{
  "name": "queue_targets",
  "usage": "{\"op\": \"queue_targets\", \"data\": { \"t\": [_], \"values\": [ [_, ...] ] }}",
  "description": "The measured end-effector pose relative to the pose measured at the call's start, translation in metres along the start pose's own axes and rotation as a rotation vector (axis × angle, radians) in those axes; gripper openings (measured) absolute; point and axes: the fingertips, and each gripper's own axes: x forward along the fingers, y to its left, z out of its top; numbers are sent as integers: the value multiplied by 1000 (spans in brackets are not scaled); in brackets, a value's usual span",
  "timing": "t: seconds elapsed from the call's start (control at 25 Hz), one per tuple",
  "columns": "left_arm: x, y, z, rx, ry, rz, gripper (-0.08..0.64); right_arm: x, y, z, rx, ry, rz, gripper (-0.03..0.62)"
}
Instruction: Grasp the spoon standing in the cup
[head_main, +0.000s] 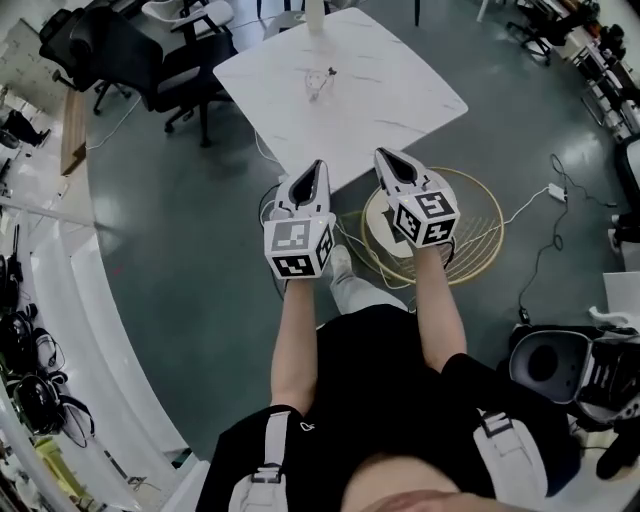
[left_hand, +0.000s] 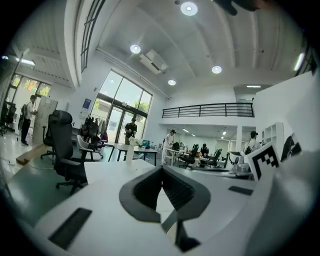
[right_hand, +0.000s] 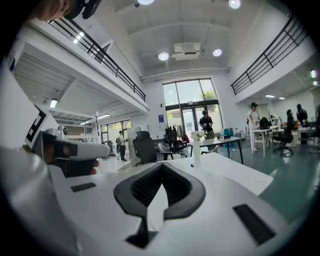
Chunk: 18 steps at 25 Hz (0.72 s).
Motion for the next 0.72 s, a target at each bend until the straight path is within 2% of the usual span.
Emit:
{"op": "queue_targets", "data": {
  "t": [0.12, 0.36, 0.56, 0.72],
  "values": [
    [52, 21, 1, -29, 14, 0, 12, 46, -35, 7, 4, 15, 0, 6],
    [132, 44, 7, 26, 70, 35, 14, 103, -102, 5, 87, 10, -25, 6],
    [149, 66, -5, 49, 133, 87, 12, 132, -76, -12, 92, 34, 87, 6],
    [141, 87, -17, 67, 177, 81, 14, 144, -55, -30, 133, 50, 83, 6]
  ]
}}
